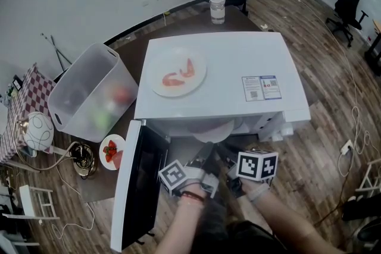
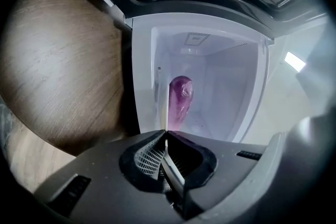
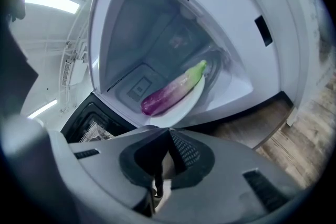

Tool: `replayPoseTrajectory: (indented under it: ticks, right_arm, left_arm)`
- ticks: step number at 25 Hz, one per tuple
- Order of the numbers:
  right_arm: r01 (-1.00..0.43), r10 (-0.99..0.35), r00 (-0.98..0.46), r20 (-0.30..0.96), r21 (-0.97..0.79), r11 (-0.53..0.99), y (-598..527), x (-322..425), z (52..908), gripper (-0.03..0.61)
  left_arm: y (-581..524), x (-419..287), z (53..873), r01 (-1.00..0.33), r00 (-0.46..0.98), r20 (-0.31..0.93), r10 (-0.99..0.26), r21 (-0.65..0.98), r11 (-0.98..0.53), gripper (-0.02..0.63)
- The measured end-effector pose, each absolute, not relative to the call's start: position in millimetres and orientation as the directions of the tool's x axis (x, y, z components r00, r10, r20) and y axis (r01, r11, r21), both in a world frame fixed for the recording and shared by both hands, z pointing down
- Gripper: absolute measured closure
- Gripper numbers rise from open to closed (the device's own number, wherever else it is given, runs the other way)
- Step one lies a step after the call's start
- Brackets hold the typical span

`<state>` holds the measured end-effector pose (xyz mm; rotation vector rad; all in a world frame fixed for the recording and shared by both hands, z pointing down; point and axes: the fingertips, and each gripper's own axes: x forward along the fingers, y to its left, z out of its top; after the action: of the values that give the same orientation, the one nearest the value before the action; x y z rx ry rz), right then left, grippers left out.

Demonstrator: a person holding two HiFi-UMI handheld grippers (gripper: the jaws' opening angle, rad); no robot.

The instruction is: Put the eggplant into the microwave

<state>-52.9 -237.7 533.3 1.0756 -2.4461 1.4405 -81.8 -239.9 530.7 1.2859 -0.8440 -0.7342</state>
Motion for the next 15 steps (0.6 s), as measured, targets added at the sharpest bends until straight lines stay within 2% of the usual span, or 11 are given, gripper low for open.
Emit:
replayPoseTrajectory:
  ticks: [15]
  right_arm:
    - [-0.584, -0.529, -0.749, 0.399, -0.775, 0.242, -248.4, -52.5, 533.1, 0.575]
  left_arm:
    - [-244.1, -77.6, 528.4, -0.074, 0.552, 0.132, -0.823, 0.991, 0.110, 0.583]
